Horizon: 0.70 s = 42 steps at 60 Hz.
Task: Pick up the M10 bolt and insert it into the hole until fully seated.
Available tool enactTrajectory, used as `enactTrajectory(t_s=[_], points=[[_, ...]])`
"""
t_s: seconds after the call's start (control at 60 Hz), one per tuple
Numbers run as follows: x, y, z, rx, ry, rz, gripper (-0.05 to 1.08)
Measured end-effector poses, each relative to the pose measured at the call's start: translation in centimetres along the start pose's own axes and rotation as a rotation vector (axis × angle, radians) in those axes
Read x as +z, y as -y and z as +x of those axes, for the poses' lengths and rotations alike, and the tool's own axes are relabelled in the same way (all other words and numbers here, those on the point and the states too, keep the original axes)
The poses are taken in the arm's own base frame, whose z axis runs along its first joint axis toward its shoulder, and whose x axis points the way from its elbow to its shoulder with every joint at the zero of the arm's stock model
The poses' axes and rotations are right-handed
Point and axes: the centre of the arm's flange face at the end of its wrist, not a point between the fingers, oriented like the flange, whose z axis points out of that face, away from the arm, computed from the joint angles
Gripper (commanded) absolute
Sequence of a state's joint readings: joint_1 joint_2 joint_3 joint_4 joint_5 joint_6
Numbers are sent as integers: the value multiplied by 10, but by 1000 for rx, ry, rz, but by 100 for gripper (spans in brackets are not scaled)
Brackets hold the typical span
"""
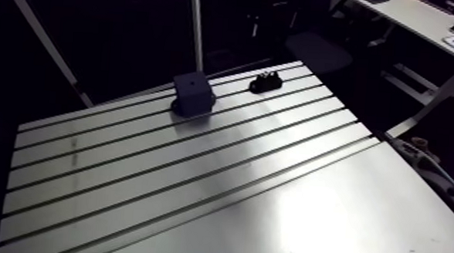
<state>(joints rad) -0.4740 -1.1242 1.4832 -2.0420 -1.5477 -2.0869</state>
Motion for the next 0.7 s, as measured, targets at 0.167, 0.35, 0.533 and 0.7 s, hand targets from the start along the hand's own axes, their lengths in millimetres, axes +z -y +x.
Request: enactTrajectory(t_s=[0.167,0.35,0.533,0.7], points=[[3,-2,2,10,4,6,1],[14,-7,2,22,19,12,6],[28,-14,1,38,37,19,26],[39,-18,1,48,49,25,32]])
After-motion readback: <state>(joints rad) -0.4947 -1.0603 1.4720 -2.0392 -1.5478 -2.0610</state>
